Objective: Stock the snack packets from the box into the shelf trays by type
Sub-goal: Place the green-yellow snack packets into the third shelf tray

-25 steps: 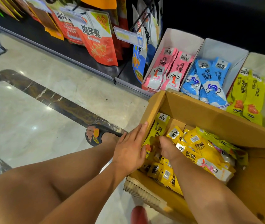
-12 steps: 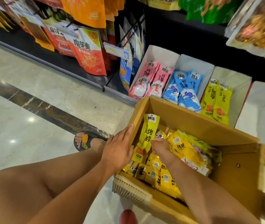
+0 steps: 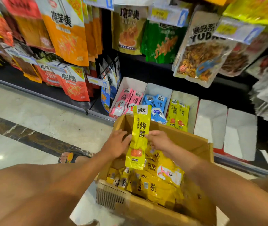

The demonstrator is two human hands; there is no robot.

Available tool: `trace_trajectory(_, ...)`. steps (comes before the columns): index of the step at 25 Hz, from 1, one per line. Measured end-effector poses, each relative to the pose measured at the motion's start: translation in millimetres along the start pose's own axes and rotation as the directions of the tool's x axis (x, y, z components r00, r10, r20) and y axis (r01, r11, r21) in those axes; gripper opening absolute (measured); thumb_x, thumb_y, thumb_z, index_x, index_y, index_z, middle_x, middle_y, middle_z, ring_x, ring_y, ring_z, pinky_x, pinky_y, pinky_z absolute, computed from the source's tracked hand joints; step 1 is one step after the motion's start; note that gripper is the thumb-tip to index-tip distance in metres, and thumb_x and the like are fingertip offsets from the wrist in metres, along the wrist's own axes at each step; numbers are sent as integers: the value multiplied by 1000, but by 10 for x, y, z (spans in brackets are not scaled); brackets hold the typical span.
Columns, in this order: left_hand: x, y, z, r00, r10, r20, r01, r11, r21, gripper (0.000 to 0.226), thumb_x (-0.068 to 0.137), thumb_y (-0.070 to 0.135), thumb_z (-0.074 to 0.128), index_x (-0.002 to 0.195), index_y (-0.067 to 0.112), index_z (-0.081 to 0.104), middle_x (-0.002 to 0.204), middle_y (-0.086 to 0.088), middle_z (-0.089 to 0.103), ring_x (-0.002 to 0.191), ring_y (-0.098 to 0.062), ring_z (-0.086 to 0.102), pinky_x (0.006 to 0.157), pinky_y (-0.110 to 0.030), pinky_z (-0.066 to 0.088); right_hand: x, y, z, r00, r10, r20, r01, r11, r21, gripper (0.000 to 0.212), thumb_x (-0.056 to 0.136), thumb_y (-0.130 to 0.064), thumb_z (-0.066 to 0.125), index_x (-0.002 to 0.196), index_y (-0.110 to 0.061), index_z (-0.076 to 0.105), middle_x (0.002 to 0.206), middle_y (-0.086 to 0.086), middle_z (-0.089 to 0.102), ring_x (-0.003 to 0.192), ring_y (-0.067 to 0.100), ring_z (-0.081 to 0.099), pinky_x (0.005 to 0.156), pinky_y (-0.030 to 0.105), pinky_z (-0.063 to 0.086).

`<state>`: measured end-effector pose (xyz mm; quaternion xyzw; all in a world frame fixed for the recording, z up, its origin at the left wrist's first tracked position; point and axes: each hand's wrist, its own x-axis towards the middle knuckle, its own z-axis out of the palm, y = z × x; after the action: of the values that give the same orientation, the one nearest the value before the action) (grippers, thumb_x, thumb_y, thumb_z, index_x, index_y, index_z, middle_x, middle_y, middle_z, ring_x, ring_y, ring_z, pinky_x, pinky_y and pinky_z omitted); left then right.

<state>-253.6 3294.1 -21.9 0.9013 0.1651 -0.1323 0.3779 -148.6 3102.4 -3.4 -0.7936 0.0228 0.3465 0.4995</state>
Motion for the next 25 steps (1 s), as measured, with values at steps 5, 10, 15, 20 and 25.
trace_trajectory(5,63,910,-427,997,-3,80,52,783,-619,40,95,51,67,117,17,69,101,-6,78,92,-21,74,87,-46,60,-465,-617,-395,993,-115,17,113,990,81,13,93,-19,71,105,-16,68,64,-1,50,56,9,46,47,18,45)
trace_trajectory(10,137,1355,-709,990,136,31,-91,797,-597,20,99,24,68,118,18,70,108,-5,78,89,-16,76,79,-39,62,-623,-763,-673,975,-221,-1,220,967,131,11,95,-23,68,100,-13,71,75,0,58,59,9,48,59,24,50)
trace_trajectory(15,388,1233,-709,990,134,-43,-138,861,-489,19,100,17,65,117,18,72,110,0,77,97,-17,75,94,-44,59,-248,-265,-993,988,-97,-117,102,994,40,21,97,-21,65,114,-10,71,90,5,64,64,9,52,51,19,45)
trace_trajectory(20,642,1089,-654,992,89,-88,-114,931,-348,17,101,18,64,116,15,71,95,8,74,79,-6,69,68,-20,55,431,714,-967,995,-1,-95,-39,904,-426,19,100,-17,55,111,-20,69,119,5,69,92,20,67,74,28,56)
trace_trajectory(25,903,957,-668,995,20,-94,-43,969,-243,24,100,27,65,120,16,71,95,6,73,82,-18,70,75,-31,56,955,1311,-505,980,26,197,159,495,-854,51,96,-13,49,144,-31,49,156,9,33,136,25,48,98,35,48)
